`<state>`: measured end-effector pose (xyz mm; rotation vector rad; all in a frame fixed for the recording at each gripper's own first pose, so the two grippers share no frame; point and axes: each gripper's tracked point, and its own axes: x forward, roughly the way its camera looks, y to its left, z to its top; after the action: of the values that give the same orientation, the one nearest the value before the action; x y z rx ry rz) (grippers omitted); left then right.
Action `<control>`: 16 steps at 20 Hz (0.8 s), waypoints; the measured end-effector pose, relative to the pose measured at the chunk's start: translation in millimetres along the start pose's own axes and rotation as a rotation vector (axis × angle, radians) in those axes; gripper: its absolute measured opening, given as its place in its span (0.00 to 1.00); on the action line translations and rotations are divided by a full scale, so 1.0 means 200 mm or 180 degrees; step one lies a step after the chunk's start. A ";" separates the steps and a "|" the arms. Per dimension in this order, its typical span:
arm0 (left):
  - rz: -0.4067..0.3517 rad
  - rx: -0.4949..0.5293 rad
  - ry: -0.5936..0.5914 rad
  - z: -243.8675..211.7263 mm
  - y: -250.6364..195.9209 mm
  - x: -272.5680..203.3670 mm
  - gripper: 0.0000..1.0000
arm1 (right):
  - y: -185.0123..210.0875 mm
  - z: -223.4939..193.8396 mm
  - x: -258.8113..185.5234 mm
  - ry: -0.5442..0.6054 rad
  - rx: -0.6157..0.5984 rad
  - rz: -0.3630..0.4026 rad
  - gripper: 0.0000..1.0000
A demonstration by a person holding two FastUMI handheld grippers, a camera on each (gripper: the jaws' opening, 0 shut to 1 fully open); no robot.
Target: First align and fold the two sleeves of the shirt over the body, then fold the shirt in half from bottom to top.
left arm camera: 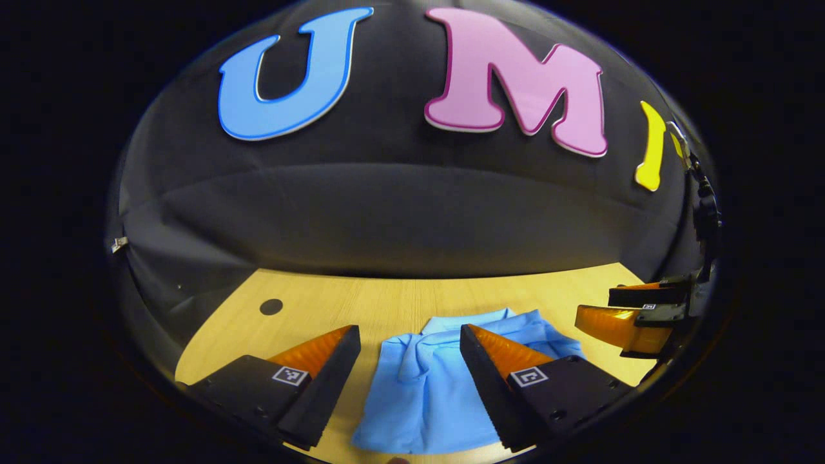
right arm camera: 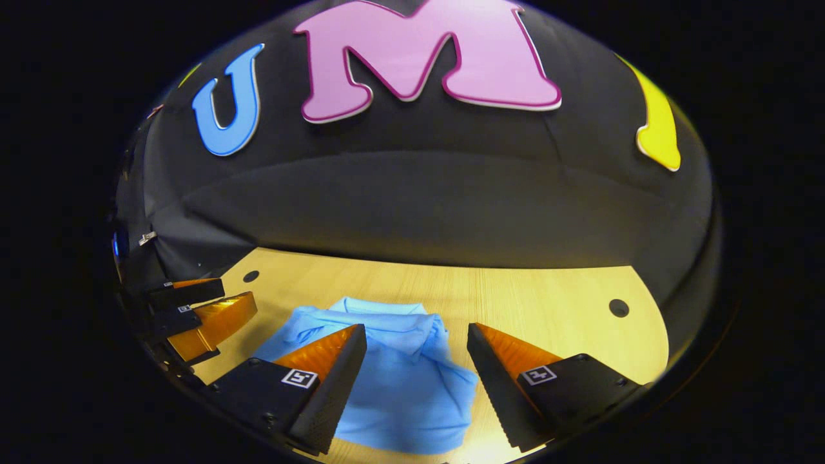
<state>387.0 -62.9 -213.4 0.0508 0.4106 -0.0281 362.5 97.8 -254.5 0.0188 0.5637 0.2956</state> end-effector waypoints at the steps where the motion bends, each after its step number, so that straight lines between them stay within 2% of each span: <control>1: -0.0051 0.0022 -0.0042 0.04 -0.01 -0.08 0.98 | 0.02 0.02 -0.08 -0.0022 -0.0033 0.0015 0.98; 5: -0.0186 -0.0006 -0.0326 0.24 0.00 -0.46 0.98 | 0.12 0.17 -0.43 -0.0209 -0.0155 -0.0036 0.98; 9: -0.0243 0.0032 -0.0550 0.38 0.06 -0.85 0.98 | 0.32 0.28 -0.78 -0.0347 0.0001 0.0149 0.98; 11: -0.0262 0.0100 -0.0689 0.46 0.09 -1.04 0.98 | 0.37 0.34 -0.96 -0.0460 -0.0025 0.0138 0.98; 16: -0.0357 0.0114 -0.0862 0.53 0.13 -1.48 0.98 | 0.50 0.42 -1.38 -0.0693 0.0075 0.0081 0.98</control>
<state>158.0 -38.4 2.7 0.0584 0.1418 -0.1513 158.2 120.7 -29.0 0.0800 0.3510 0.3073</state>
